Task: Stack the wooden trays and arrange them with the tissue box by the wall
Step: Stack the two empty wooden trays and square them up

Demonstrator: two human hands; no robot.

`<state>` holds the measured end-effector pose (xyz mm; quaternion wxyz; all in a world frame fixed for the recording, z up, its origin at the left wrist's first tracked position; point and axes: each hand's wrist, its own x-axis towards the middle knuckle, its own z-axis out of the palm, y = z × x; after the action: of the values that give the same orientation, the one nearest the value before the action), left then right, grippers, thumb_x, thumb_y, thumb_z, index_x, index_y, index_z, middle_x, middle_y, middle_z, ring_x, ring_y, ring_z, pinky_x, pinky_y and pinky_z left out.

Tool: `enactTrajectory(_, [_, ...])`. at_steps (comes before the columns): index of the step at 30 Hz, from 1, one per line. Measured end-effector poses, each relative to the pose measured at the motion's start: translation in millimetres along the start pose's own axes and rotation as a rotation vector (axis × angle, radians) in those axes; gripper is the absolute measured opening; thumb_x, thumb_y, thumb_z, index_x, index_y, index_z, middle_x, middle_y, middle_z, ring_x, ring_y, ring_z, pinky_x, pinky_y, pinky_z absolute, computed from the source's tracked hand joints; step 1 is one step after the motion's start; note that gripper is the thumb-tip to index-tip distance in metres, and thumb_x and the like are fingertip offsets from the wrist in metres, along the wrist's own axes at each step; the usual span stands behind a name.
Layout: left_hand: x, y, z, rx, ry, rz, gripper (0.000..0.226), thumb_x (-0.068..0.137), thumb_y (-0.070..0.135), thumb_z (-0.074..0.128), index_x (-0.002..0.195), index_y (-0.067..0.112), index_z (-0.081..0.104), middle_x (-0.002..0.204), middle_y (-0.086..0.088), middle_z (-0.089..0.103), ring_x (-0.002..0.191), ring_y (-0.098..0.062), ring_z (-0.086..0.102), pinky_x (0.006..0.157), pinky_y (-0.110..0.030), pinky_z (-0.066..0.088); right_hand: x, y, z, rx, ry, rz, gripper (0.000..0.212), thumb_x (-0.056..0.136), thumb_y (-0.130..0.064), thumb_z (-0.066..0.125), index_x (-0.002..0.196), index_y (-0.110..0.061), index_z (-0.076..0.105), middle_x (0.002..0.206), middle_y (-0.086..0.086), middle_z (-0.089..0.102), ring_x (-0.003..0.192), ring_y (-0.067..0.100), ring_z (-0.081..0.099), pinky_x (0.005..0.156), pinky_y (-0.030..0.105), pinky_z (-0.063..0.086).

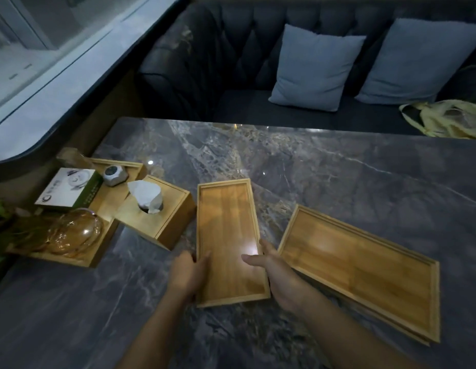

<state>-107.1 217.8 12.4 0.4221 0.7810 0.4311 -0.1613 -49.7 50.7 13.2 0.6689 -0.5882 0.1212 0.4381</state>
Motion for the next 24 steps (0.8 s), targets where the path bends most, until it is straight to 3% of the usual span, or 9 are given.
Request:
enactTrajectory(2, [-4.0,1.3,2.9,-0.057,0.001,0.026,0.050,0.091,0.041,0.046,0.121,0.002,0.049,0.117,-0.019,0.059,0.105,-0.033,0.058,0.091,-0.049,0.050,-4.3,-4.1,-3.3,-0.017,-0.021,-0.016,0.047,0.079,-0.017,0.063,0.123,-0.024,0.047,0.110,0.001,0.062,0.101,0.020,0.057,0.077,0.032,0.051])
enactTrajectory(4, [-7.3,4.4,5.9,-0.147,0.045,0.017,0.046,0.095,0.037,0.041,0.122,0.000,0.048,0.117,-0.020,0.058,0.106,-0.033,0.057,0.094,-0.047,0.047,-7.2,-6.4,-3.6,-0.043,-0.003,-0.043,0.049,0.079,-0.019,0.063,0.124,-0.020,0.046,0.114,0.000,0.061,0.103,0.018,0.056,0.075,0.030,0.048])
enactTrajectory(8, [-14.3,9.1,12.3,-0.313,-0.024,0.030,0.046,0.097,0.037,0.034,0.122,0.002,0.049,0.116,-0.017,0.059,0.106,-0.030,0.057,0.096,-0.047,0.046,-9.7,-13.5,-8.4,-0.063,0.224,-0.178,0.036,0.080,-0.017,0.064,0.113,-0.013,0.050,0.104,-0.001,0.061,0.093,0.015,0.059,0.068,0.029,0.047])
enactTrajectory(12, [-27.1,28.7,30.8,-0.387,0.063,0.121,0.038,0.096,0.035,0.036,0.117,0.006,0.049,0.111,-0.010,0.056,0.097,-0.023,0.052,0.081,-0.038,0.044,-21.2,-21.4,-25.0,-0.311,0.324,-0.346,0.039,0.083,-0.015,0.059,0.121,-0.022,0.052,0.112,0.000,0.063,0.098,0.018,0.060,0.085,0.038,0.050])
enactTrajectory(14, [-37.2,44.1,42.3,-0.451,0.060,0.191,0.032,0.096,0.032,0.040,0.111,0.007,0.052,0.107,-0.011,0.057,0.092,-0.023,0.053,0.077,-0.038,0.044,-31.9,-27.0,-38.1,-0.361,0.364,-0.462,0.043,0.082,-0.007,0.056,0.122,-0.026,0.056,0.110,-0.003,0.066,0.098,0.015,0.061,0.086,0.033,0.048])
enactTrajectory(16, [-44.0,56.5,50.2,-0.569,-0.056,0.239,0.023,0.093,0.029,0.048,0.097,0.008,0.056,0.098,-0.015,0.062,0.082,-0.025,0.061,0.069,-0.039,0.051,-45.5,-34.2,-57.2,-0.335,0.385,-0.557,0.048,0.081,0.001,0.055,0.116,-0.031,0.058,0.100,-0.010,0.067,0.088,0.001,0.063,0.078,0.018,0.047])
enactTrajectory(18, [-43.8,69.9,49.2,-0.682,-0.237,0.232,0.022,0.089,0.030,0.055,0.088,0.008,0.056,0.075,-0.011,0.064,0.056,-0.016,0.061,0.045,-0.026,0.048,-62.6,-41.3,-81.9,-0.330,0.391,-0.578,0.050,0.081,0.004,0.056,0.118,-0.029,0.057,0.095,-0.017,0.065,0.077,-0.013,0.061,0.064,0.003,0.043])
enactTrajectory(20, [-36.6,83.4,44.3,-0.786,-0.380,0.225,0.022,0.087,0.030,0.057,0.090,0.008,0.057,0.058,-0.003,0.066,0.042,-0.010,0.060,0.037,-0.021,0.048,-81.8,-46.1,-109.1,-0.416,0.361,-0.550,0.048,0.081,0.002,0.059,0.122,-0.023,0.057,0.103,-0.013,0.065,0.082,-0.010,0.060,0.064,0.002,0.042])
enactTrajectory(24, [-23.3,101.3,45.8,-0.799,-0.446,0.140,0.032,0.092,0.017,0.051,0.121,0.004,0.052,0.083,-0.009,0.065,0.056,-0.020,0.070,0.040,-0.040,0.057,-112.3,-44.2,-157.7,-0.610,0.281,-0.448,0.043,0.079,-0.016,0.069,0.110,-0.044,0.059,0.104,-0.023,0.062,0.089,-0.012,0.059,0.066,0.003,0.043])
